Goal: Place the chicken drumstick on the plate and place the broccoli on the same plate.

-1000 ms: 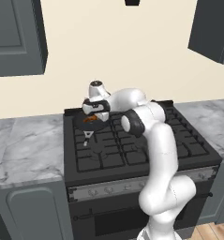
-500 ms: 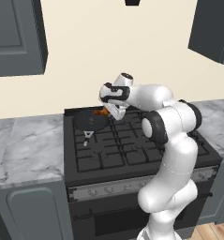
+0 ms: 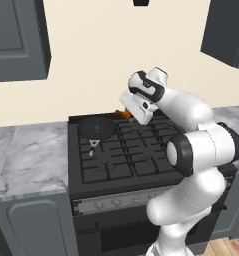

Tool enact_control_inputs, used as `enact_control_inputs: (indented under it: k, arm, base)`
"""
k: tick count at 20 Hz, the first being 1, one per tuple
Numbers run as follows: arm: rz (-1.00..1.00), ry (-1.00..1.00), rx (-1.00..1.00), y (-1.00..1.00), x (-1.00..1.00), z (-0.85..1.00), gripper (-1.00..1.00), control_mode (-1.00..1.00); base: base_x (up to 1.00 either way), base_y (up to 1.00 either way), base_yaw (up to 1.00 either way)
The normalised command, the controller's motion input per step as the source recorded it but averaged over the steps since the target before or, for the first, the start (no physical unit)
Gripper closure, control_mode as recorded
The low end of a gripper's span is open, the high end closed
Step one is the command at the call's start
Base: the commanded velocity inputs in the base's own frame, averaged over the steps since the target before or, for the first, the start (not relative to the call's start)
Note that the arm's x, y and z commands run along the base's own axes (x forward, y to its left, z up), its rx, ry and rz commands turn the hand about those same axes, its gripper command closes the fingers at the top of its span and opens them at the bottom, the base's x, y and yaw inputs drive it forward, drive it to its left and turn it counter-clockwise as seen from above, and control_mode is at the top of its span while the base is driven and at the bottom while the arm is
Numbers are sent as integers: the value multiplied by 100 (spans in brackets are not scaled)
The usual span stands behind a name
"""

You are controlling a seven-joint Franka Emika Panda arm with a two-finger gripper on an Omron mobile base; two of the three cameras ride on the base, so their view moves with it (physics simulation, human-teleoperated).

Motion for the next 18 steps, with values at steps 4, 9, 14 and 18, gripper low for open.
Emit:
enact_control_inputs:
  k: [4, 9, 14, 18]
  arm:
    - [0, 16, 0, -9, -100, 14, 100, -100]
    - [-5, 12, 0, -14, -92, -16, 100, -100]
    - [-9, 0, 0, -29, -61, -33, 100, -100]
    - [-4, 0, 0, -24, -31, 0, 100, -100]
  base:
    - [0, 0, 0]
    - [0, 0, 0]
    - [0, 0, 0]
    - [0, 0, 0]
